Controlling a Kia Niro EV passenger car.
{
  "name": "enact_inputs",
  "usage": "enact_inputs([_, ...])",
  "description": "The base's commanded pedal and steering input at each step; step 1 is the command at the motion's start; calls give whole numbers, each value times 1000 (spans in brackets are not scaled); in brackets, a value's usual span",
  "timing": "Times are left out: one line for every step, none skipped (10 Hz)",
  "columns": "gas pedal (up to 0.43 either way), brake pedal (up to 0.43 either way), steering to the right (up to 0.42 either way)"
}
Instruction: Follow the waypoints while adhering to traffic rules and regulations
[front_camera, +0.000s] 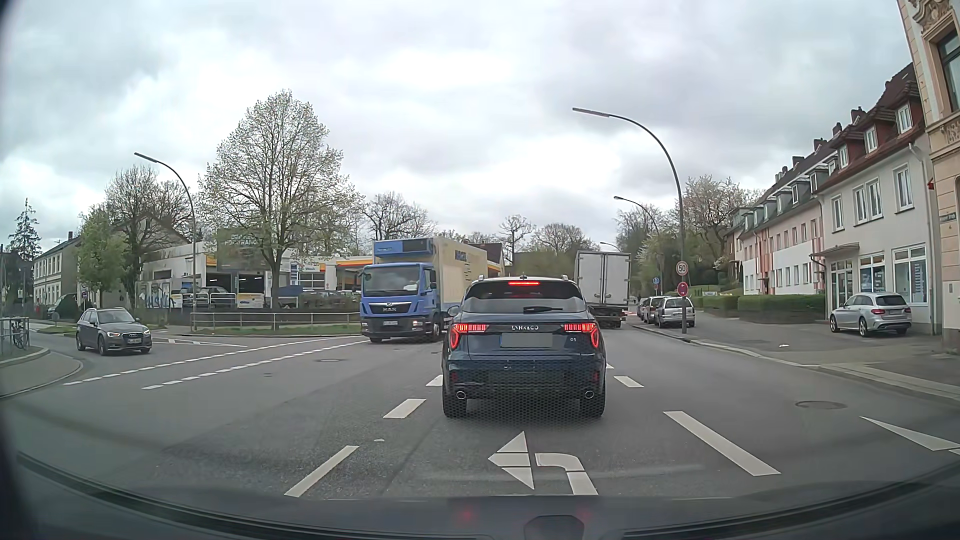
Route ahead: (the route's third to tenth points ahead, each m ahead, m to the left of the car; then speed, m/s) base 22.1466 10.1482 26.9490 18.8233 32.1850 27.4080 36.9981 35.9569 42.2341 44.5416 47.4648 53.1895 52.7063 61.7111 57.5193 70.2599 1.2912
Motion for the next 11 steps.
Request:
enact_inputs([0,67,9])
enact_inputs([0,24,9])
enact_inputs([0,6,9])
enact_inputs([0,6,9])
enact_inputs([0,6,9])
enact_inputs([0,6,9])
enact_inputs([0,6,9])
enact_inputs([0,6,9])
enact_inputs([0,6,9])
enact_inputs([0,6,9])
enact_inputs([0,6,9])
